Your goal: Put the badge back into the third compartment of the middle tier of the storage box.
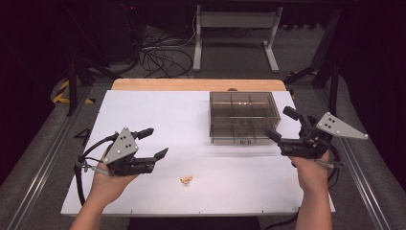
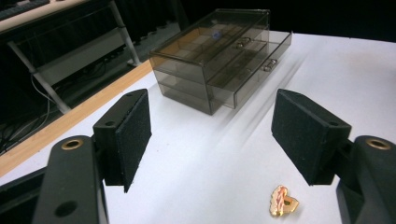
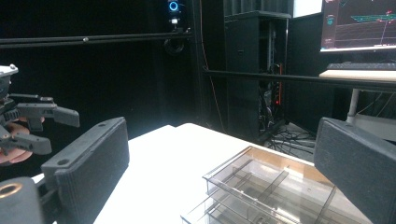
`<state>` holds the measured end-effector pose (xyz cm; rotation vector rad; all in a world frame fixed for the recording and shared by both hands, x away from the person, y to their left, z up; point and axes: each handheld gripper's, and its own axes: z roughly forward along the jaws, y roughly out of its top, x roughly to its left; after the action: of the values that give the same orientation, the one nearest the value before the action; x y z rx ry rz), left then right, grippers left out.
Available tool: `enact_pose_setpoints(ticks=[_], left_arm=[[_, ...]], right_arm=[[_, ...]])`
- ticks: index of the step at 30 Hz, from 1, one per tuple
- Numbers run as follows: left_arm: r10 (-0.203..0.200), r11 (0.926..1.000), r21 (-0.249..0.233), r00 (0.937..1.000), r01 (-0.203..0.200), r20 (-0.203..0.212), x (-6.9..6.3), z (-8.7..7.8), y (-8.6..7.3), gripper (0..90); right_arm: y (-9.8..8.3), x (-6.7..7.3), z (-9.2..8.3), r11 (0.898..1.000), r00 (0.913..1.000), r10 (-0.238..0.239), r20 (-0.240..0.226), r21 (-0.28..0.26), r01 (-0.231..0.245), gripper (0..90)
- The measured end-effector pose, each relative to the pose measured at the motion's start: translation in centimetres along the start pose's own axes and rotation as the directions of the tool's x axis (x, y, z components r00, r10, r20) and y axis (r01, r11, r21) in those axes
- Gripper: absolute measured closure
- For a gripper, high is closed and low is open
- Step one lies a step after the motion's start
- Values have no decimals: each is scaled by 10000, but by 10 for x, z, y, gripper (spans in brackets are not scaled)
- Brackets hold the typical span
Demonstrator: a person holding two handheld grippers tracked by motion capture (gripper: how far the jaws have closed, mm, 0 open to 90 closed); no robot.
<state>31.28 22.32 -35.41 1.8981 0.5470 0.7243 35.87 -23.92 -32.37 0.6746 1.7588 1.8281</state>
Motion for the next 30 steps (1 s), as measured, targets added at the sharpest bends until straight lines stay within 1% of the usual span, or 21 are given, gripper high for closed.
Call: enact_pose_setpoints(ticks=[5,7,10,11,14,17,20,21,22,23,25,26,27,28,30], left_arm=[[5,10000,66,10000,-5,0,-2,1,-5,320],[-39,9999,159,10000,39,8,-3,2,-8,325],[74,9993,378,10000,-73,-23,-6,5,-11,344],[86,9991,423,10000,-87,17,-7,6,-12,351],[295,9979,573,9995,-300,96,-12,9,-15,387],[389,9966,722,9990,-404,218,-15,13,-20,395],[331,9964,773,9988,-357,349,-19,17,-25,413],[412,9957,811,9985,-441,366,-20,18,-27,413],[339,9958,841,9987,-370,381,-22,20,-29,417],[411,9953,856,9982,-448,439,-22,21,-31,420],[396,9952,876,9979,-440,514,-25,23,-34,427],[427,9949,888,9974,-478,586,-26,24,-35,427],[554,9941,900,9965,-609,618,-27,24,-36,428],[547,9943,877,9963,-604,658,-29,25,-38,435],[673,9929,931,9952,-739,716,-31,26,-40,438]], right_arm=[[0,0,1,10000,10000,-8,-17,66,8,43],[0,0,1,10000,10000,-21,-36,62,21,43],[0,0,1,10000,10000,-18,-45,70,18,42],[0,0,1,10000,10000,39,-53,45,-38,43],[0,-1,-1,10000,10000,-12,-44,1,12,43],[1,-1,-1,10000,10000,-16,-50,-16,16,43],[1,-1,-2,10000,10000,-15,-68,-12,15,44],[1,-1,-2,10000,10000,-15,-68,-12,15,44],[1,-1,-2,10000,10000,3,-60,-18,-3,44],[1,-1,-2,10000,10000,15,-77,-31,-15,44],[2,-1,-2,10000,10000,-3,-98,-57,3,45],[2,-1,-2,10000,10000,-3,-98,-57,3,45],[2,-1,-2,10000,9999,6,-107,-60,-7,45],[2,0,-2,10000,9999,-4,-121,-61,3,46],[2,-1,-2,10000,9999,-44,-127,-48,44,47]])
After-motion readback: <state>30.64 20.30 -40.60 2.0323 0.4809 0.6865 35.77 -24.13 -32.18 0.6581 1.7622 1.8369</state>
